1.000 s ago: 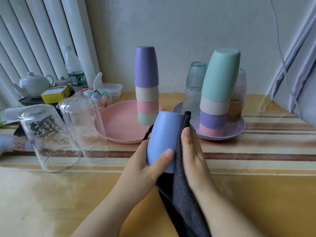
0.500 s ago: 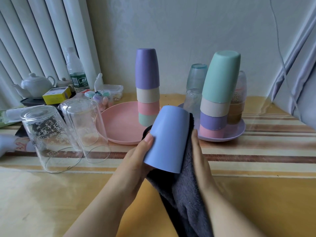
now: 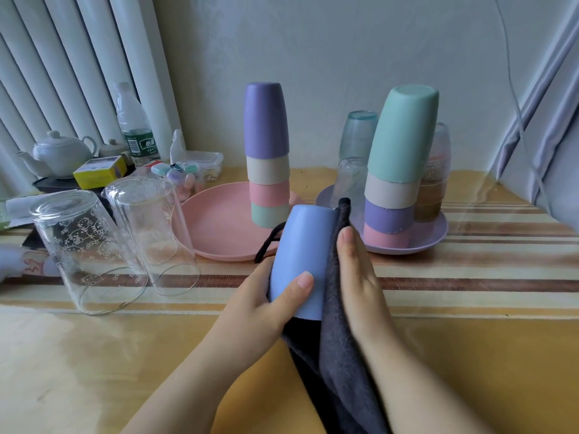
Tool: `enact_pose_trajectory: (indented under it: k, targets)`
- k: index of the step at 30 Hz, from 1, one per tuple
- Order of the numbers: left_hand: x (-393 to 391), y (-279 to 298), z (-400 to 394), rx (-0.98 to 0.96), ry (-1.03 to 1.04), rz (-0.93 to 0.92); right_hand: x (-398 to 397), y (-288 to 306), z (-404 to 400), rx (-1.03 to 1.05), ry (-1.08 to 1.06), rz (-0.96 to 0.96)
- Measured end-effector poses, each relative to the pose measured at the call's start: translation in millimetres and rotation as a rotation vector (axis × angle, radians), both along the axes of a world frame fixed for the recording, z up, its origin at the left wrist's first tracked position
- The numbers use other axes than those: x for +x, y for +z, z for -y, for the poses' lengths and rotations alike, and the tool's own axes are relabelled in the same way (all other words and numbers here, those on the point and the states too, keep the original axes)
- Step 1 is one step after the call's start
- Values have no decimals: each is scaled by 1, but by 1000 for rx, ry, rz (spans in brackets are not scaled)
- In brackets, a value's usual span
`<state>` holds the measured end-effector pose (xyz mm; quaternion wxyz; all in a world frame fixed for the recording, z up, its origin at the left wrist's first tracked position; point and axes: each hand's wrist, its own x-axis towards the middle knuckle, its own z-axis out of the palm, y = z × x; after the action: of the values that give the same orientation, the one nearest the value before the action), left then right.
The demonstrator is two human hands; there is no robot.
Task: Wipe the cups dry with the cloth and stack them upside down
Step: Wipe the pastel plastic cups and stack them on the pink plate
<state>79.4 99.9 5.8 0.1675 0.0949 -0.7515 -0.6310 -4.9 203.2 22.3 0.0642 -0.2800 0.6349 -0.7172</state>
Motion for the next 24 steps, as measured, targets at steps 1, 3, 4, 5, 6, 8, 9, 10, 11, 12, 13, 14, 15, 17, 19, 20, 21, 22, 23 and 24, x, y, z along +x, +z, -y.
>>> enact_pose_trajectory:
  k: [1,3,4,5,6,8,9,10,11,12,13,14,15,17,19,20,21,22,23,24]
  targets:
    - [1,3,-2,44,-35,1,-2,3,-2,-16,-6,30]
    - [3,5,-5,179,-53,-14,-7,2,-5,-44,14,104]
    - [3,5,-4,255,-40,-18,-7,3,-6,-50,24,143]
    - [3,5,-3,322,-28,-23,-6,2,-6,-54,38,167]
    - [3,5,-1,372,-28,-36,-3,1,-5,-39,60,171]
    - [2,6,0,497,-40,-75,5,2,-4,4,133,157]
    - [2,7,0,556,-25,-87,7,2,-3,5,156,159]
    - [1,6,2,583,-1,-88,8,0,-2,3,171,165]
    - [0,7,3,604,18,-70,8,0,-2,6,187,166]
    - [-2,6,5,600,48,-49,8,1,-1,16,185,164]
    - [-4,6,6,576,95,-34,7,0,0,25,175,141]
    - [-5,3,8,511,162,-41,6,0,0,21,155,107]
    - [-6,3,8,436,238,-58,5,1,0,14,133,65]
    - [-5,4,4,204,348,-102,4,0,2,5,82,-5]
    - [-3,4,-3,44,341,-112,4,-4,6,12,64,-24]
    - [-2,3,-5,4,315,-94,4,-6,7,13,61,-34]
    - [-2,2,-5,-28,290,-62,5,-9,9,16,57,-45]
    - [-1,1,-4,-53,258,-29,6,-10,9,33,64,-49]
    - [-1,-1,-2,-59,221,-1,8,-9,8,36,75,-38]
    - [-1,-4,1,-58,174,18,7,-10,7,49,68,-28]
